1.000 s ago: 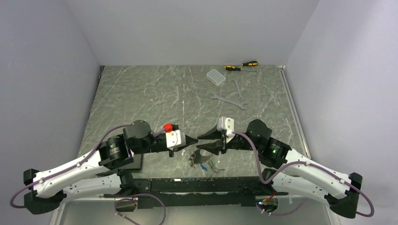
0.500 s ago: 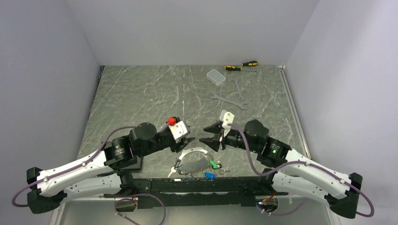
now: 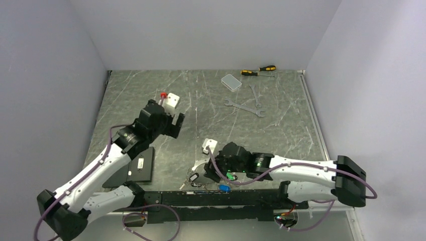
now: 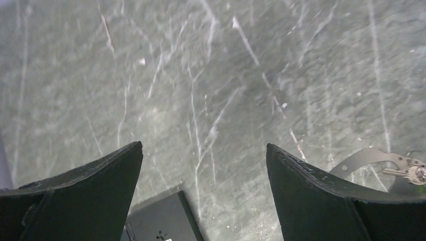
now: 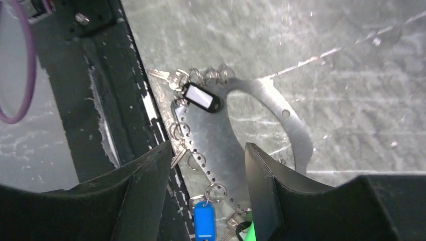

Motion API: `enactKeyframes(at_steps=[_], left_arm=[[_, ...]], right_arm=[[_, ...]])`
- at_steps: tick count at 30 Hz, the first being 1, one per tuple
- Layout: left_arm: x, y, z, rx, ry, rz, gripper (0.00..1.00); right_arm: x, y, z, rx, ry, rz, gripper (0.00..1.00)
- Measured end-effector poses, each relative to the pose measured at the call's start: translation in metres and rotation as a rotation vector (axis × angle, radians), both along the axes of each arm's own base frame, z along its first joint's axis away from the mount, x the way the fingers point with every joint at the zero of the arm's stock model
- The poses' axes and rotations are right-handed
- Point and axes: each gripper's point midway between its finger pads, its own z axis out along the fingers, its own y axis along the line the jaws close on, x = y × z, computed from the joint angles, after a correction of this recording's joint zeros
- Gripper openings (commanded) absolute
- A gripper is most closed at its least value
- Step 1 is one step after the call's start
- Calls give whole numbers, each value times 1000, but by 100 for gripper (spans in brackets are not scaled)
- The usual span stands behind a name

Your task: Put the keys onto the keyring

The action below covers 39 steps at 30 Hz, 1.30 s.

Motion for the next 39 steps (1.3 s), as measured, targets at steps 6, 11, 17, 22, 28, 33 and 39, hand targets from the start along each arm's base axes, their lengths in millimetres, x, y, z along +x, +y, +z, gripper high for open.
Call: enactKeyframes(at_steps=[6,11,17,22,28,33,39], left_arm=[[7,32,-42,-45,163,81,92],[-4,24,-51,-96,211,17,91],[-11,16,-44,-139,196,-39,88],[-12,13,-43,-147,197,-55,88],[-12,14,-44,-146,192,-57,99],[-14,16,-45,-141,186,-58,99],[-14,16,-44,-138,183,-60,99]], right_arm=[[3,-2,-28,-80,54,-95,59],[11,-9,-24,-58,96,-266,55],[4,-26,-29,-73,178,-446,47],[-26,-35,-49,-155,195,-484,41],[-27,-50,-77,-268,176,-551,40],[-25,-55,-87,-306,162,-577,43],[-27,-55,-94,-331,163,-571,41]])
